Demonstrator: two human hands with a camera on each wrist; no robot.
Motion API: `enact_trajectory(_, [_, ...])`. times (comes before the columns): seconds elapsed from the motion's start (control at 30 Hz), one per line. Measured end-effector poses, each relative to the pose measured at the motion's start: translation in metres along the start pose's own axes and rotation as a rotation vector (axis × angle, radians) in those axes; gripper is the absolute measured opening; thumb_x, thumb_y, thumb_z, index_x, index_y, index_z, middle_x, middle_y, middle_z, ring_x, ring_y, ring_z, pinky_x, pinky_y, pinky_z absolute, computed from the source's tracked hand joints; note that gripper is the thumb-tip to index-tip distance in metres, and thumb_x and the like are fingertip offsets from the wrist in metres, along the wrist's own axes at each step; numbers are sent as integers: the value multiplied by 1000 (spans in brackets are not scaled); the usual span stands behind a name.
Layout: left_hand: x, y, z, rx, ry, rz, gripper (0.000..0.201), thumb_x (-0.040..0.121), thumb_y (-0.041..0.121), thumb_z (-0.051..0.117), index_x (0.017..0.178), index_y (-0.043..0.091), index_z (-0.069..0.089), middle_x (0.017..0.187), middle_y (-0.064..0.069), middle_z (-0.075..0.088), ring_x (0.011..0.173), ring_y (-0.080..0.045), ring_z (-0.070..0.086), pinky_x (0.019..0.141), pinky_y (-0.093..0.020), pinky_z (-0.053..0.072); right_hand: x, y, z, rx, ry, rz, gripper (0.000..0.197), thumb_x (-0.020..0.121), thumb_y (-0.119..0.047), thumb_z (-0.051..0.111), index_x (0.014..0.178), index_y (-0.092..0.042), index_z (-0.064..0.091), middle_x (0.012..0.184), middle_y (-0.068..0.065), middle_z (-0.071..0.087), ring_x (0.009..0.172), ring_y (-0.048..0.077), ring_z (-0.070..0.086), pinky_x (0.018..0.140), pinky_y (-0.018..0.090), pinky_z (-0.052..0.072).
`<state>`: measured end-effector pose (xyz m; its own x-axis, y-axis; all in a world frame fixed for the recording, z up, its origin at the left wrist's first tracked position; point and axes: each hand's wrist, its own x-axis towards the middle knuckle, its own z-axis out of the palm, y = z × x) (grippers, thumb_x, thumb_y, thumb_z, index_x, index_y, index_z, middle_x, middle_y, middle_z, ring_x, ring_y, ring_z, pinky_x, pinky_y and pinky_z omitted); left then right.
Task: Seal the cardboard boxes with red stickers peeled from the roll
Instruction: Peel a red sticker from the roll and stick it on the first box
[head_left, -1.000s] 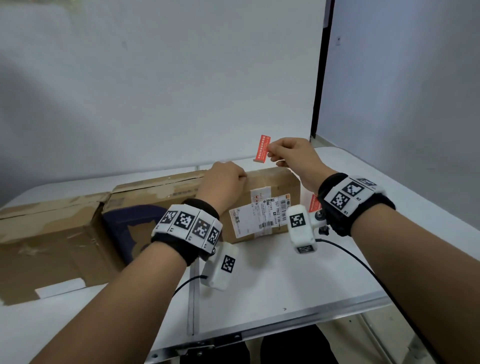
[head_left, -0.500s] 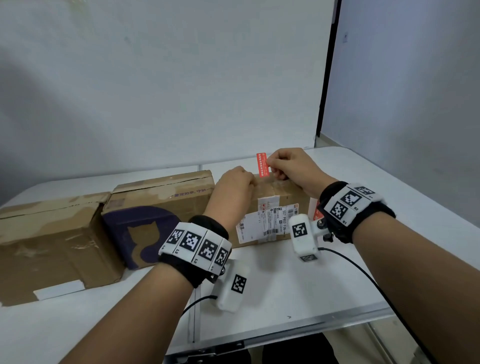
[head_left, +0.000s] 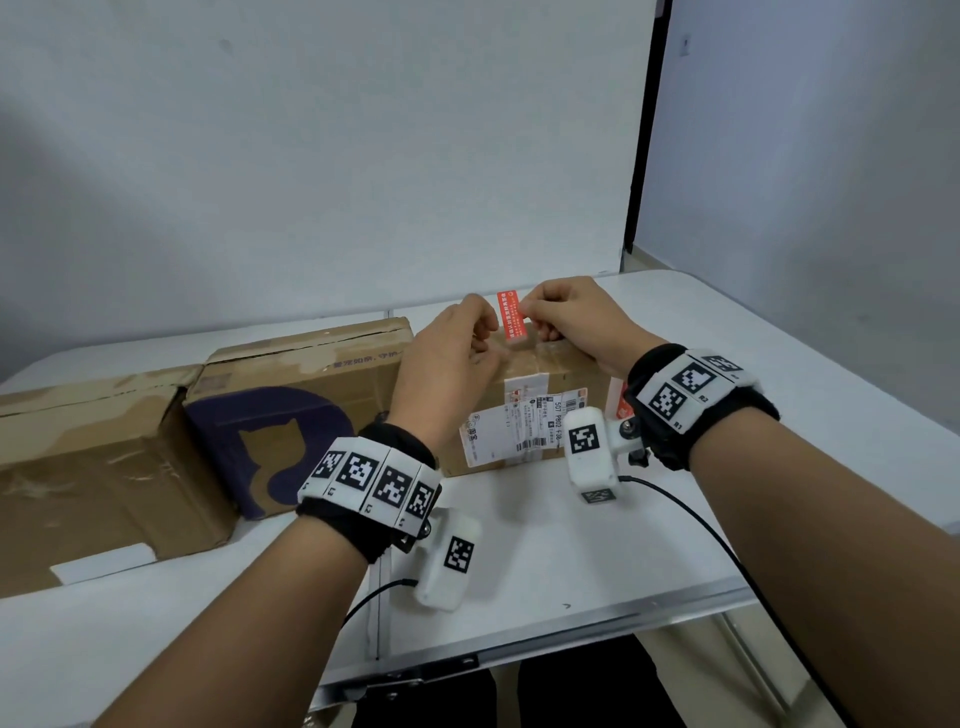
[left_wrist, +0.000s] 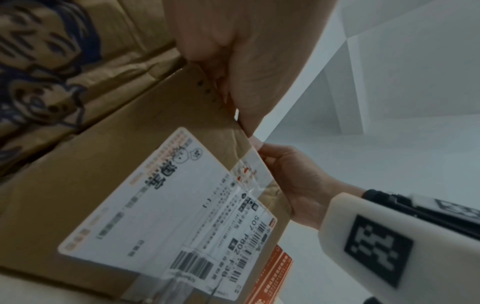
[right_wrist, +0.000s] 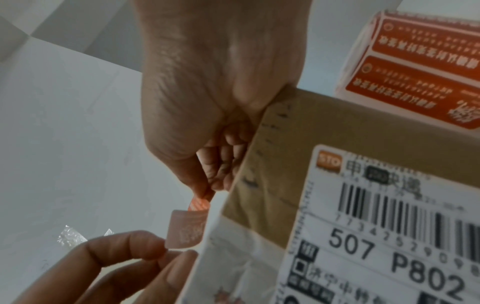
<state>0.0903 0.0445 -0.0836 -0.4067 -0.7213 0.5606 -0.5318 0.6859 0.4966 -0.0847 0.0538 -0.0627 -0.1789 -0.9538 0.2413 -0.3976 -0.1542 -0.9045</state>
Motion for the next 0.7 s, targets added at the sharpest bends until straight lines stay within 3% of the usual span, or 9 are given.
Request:
enact_trajectory(0.23, [-1, 1, 4, 80, 41, 47, 14, 86, 43, 62, 93, 32, 63, 90, 10, 62, 82, -9, 61, 73, -38, 54, -1, 1, 1, -4, 13, -2, 11, 86, -14, 63, 82, -6, 69, 58, -3, 54, 45, -1, 48, 54, 12, 43])
enact_trajectory(0.5, [-3, -4, 4, 34, 62, 87, 11, 85, 32, 66, 92, 26, 72, 90, 10, 64, 81, -8, 60, 73, -34, 53, -3, 3, 1, -38, 24, -18, 9, 83, -16, 66, 75, -13, 68, 61, -6, 60, 57, 6, 54, 64, 20, 46])
enact_trajectory(0.57, [-5, -6, 4, 24, 57, 112, 12, 86, 29, 66, 95, 25, 73, 91, 9, 65, 80, -7, 60, 71, -31, 53, -4, 3, 1, -64, 30, -31, 7, 81, -16, 68, 79, -9, 70, 66, -3, 63, 62, 7, 56, 65, 20, 48])
enact_trajectory(0.7, [-8, -9, 3, 3, 50, 152, 15, 86, 23, 67, 99, 21, 74, 94, 7, 67, 77, 0, 57, 68, -12, 46, -6, 3, 1, -153, 17, -59, 10, 79, -16, 69, 83, -8, 72, 76, -1, 68, 70, 6, 59, 67, 17, 48])
